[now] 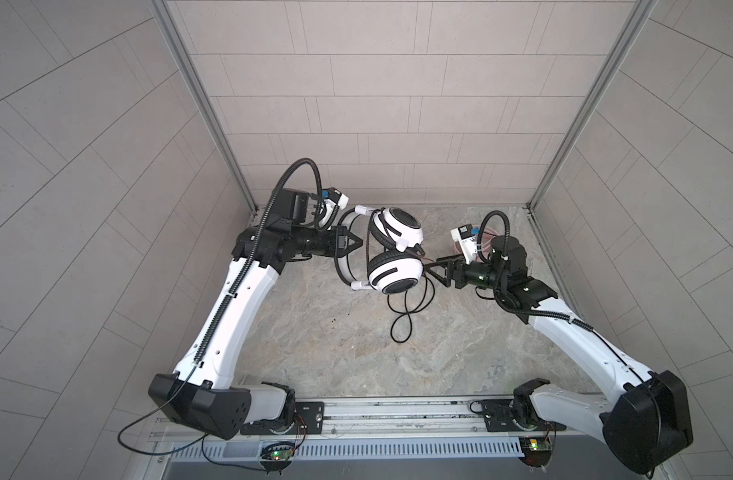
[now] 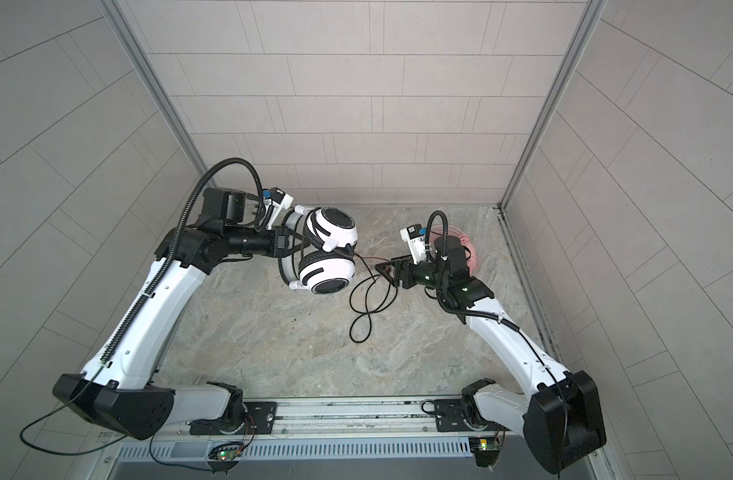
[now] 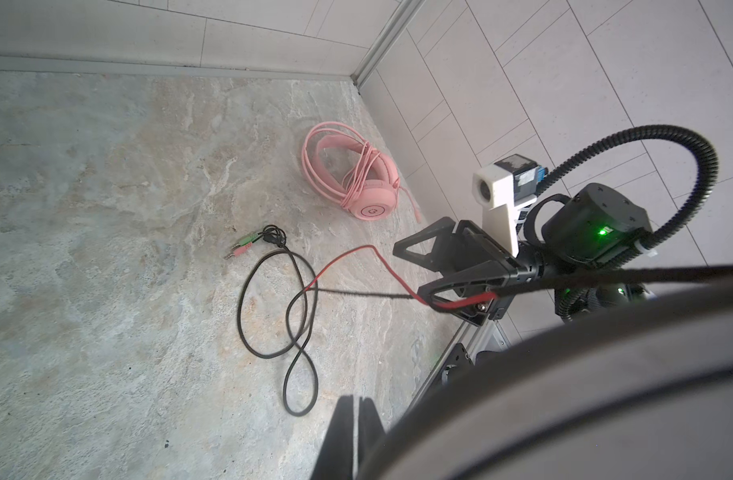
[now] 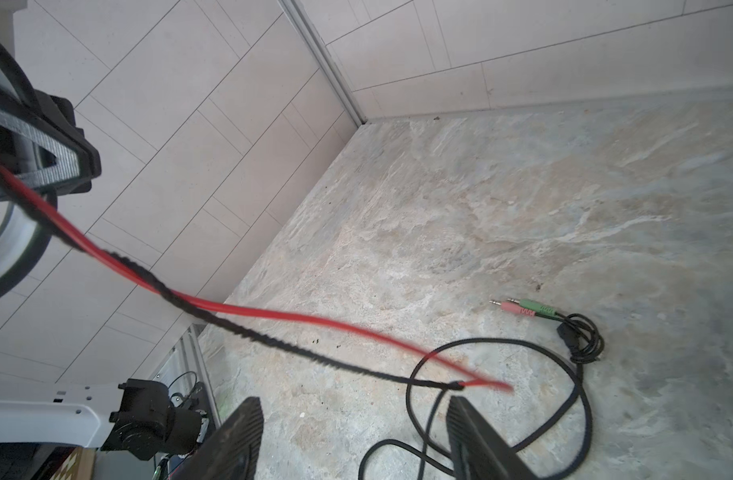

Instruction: Wrap the headphones

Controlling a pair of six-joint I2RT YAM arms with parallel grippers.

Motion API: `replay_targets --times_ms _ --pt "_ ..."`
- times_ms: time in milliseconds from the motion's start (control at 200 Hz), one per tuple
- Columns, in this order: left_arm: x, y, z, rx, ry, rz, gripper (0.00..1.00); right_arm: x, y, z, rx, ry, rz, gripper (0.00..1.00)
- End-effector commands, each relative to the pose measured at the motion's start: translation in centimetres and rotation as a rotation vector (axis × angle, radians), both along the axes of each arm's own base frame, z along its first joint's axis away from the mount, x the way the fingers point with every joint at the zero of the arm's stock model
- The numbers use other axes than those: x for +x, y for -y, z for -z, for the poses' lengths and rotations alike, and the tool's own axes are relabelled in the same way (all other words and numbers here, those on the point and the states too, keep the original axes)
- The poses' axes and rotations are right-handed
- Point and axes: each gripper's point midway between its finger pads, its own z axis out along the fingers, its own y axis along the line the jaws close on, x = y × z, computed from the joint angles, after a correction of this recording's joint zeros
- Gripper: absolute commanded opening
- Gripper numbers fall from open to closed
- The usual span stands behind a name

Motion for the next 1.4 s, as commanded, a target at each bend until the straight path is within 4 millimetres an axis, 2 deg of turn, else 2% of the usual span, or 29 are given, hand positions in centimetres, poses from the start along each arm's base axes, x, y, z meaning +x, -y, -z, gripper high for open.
replay_targets --times_ms 0,130,155,205,220,240,455,605,661,741,866,981,1021,1166,1181,1226,1396 --pt "-0.4 0.5 -2.9 -0.07 0.042 0.028 0.0 0.0 0.2 0.4 -0.006 0.009 0.001 0.73" --pt "-0.6 0.6 -4.4 -0.101 0.056 0.032 0.0 1.0 -0.2 3.5 -0.03 -0.019 -0.008 0.75" --pt "-0.6 0.7 -4.7 -0.107 0.056 0.034 0.0 1.1 -0.7 3.9 -0.017 -0.02 -0.022 0.82" --pt "-0.7 0.8 -5.1 -0.12 0.053 0.042 0.0 1.2 -1.6 4.4 0.012 -0.02 -0.041 0.85" --pt "-0.7 0.9 -5.3 -0.123 0.054 0.043 0.0 1.1 -2.0 4.7 0.02 -0.02 -0.05 0.92" --pt "-0.7 0.9 -5.4 -0.124 0.053 0.043 0.0 1.1 -2.4 5.0 0.025 -0.025 -0.059 0.94" --pt "-0.7 0.8 -6.9 -0.146 0.068 0.028 0.0 0.5 -7.5 8.3 0.012 -0.055 -0.136 0.94" --pt "-0.5 1.0 -8.1 -0.183 0.082 0.024 0.0 2.8 -9.4 11.9 0.035 -0.087 -0.098 0.92" --pt "-0.3 1.0 -8.3 -0.19 0.082 0.014 0.0 3.8 -10.1 12.6 0.082 -0.087 -0.088 0.91" --pt "0.0 0.9 -8.9 -0.207 0.08 0.006 0.0 4.9 -10.9 13.8 0.132 -0.103 -0.078 0.84" --pt "1.0 0.2 -10.2 -0.239 0.1 -0.05 0.0 5.3 -11.3 14.1 0.217 -0.099 -0.061 0.59" --pt "2.4 -0.5 -11.5 -0.283 0.127 -0.103 0.0 5.0 -10.6 14.4 0.233 -0.092 -0.034 0.32" --pt "3.1 -0.8 -11.7 -0.29 0.138 -0.127 0.0 4.6 -10.3 14.4 0.228 -0.092 -0.027 0.26" --pt "7.1 -3.6 -12.6 -0.353 0.141 -0.27 0.0 3.2 -9.5 15.5 0.171 -0.111 -0.03 0.15" --pt "7.5 -3.9 -12.6 -0.358 0.14 -0.288 0.0 2.5 -9.1 16.4 0.156 -0.134 -0.029 0.14" --pt "8.8 -5.0 -12.7 -0.369 0.127 -0.347 0.0 1.6 -8.7 17.2 0.136 -0.155 -0.029 0.11" --pt "12.9 -7.7 -12.9 -0.355 0.131 -0.485 0.0 -1.6 -7.2 19.1 0.067 -0.2 -0.035 0.06"
